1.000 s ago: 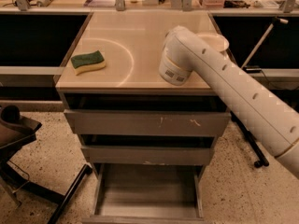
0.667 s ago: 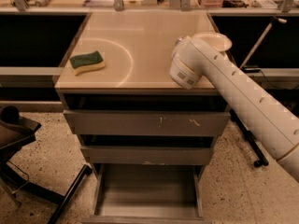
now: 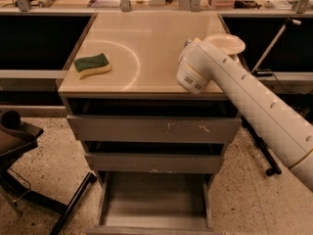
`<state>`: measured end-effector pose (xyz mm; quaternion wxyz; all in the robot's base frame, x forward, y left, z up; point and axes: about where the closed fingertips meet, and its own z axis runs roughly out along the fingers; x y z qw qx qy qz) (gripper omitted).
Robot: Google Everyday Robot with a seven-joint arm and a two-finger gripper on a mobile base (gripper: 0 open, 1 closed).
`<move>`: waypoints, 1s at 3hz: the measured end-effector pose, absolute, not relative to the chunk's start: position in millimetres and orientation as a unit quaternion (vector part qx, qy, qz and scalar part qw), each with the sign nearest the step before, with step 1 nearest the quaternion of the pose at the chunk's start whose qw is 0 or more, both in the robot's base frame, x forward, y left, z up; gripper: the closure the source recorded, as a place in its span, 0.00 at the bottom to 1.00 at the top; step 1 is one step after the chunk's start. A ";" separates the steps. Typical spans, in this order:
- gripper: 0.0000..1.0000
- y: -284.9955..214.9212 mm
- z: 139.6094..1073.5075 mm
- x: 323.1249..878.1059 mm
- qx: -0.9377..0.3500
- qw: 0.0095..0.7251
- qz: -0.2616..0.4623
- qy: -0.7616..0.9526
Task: Pick redbull can from bottom drawer and place on counter
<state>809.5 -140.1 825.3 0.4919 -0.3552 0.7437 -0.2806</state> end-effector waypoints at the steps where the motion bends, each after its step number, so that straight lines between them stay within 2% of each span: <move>1: 0.35 -140.1 825.3 809.5 -0.355 0.492 -0.281 0.744; 2: 0.11 -140.1 825.3 809.5 -0.355 0.492 -0.281 0.744; 3: 0.00 -140.1 825.3 809.5 -0.355 0.492 -0.281 0.744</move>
Offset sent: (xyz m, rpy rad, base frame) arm 0.0000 0.0000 0.0000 0.0000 0.0000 0.0000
